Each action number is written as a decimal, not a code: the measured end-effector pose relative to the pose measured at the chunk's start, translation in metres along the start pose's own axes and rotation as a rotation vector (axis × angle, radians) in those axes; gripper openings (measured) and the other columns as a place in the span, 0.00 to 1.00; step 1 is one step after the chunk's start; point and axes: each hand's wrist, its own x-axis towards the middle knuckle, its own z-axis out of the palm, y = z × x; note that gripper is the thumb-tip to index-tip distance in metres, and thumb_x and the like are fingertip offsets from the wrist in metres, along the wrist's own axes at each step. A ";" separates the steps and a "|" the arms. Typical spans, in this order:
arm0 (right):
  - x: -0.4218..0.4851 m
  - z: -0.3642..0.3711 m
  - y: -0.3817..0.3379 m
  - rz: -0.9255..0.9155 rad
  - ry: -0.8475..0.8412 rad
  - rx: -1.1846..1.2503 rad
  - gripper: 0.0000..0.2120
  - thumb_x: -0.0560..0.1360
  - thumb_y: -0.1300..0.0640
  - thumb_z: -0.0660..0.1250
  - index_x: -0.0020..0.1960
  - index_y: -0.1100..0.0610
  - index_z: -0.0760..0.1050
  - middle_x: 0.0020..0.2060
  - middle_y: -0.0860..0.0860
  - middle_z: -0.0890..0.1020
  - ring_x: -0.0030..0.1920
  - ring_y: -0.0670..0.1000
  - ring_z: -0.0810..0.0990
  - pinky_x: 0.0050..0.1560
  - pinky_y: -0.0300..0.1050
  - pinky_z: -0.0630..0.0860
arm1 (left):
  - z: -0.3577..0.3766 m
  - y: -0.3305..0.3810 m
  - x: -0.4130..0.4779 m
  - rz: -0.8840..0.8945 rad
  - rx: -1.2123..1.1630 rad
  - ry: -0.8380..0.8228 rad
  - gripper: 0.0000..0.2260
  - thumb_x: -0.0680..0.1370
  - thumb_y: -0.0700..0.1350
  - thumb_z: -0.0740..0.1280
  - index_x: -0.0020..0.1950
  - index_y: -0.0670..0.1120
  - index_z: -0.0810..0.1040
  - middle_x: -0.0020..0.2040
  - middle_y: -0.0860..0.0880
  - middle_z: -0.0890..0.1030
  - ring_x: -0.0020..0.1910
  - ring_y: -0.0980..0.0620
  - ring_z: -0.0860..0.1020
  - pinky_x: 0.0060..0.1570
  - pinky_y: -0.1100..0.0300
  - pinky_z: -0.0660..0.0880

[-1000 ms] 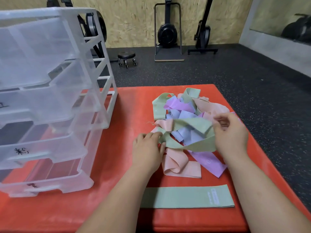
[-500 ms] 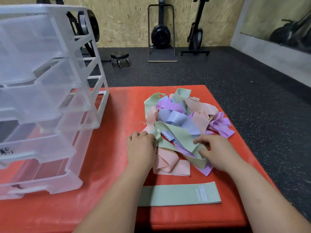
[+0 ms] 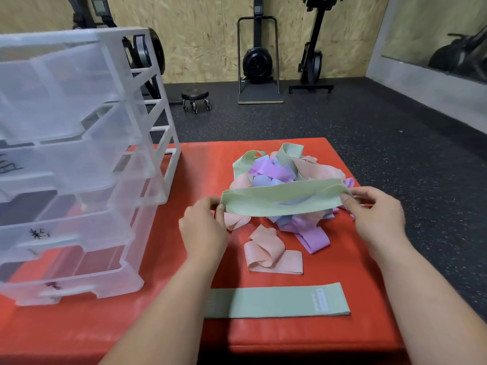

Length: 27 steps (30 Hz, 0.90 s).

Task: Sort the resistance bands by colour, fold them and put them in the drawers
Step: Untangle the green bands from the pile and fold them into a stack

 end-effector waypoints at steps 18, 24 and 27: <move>-0.027 -0.010 -0.012 0.165 -0.045 0.358 0.06 0.79 0.54 0.73 0.52 0.56 0.86 0.33 0.52 0.82 0.27 0.49 0.72 0.30 0.38 0.70 | -0.047 0.002 -0.016 -0.108 -0.330 -0.017 0.04 0.82 0.46 0.72 0.51 0.55 0.84 0.44 0.62 0.84 0.45 0.64 0.81 0.46 0.60 0.73; -0.033 -0.005 -0.014 0.193 -0.252 0.327 0.05 0.80 0.58 0.72 0.55 0.55 0.84 0.40 0.54 0.88 0.27 0.47 0.79 0.26 0.37 0.69 | -0.032 -0.011 -0.014 -0.067 -0.162 -0.186 0.07 0.79 0.44 0.72 0.46 0.58 0.82 0.45 0.55 0.82 0.44 0.53 0.81 0.45 0.55 0.75; -0.037 -0.001 -0.019 0.191 -0.368 0.287 0.07 0.80 0.63 0.68 0.55 0.56 0.83 0.45 0.53 0.89 0.35 0.51 0.85 0.30 0.42 0.73 | -0.028 -0.011 -0.016 -0.044 -0.042 -0.301 0.12 0.76 0.39 0.68 0.49 0.57 0.83 0.49 0.53 0.81 0.50 0.48 0.81 0.48 0.54 0.75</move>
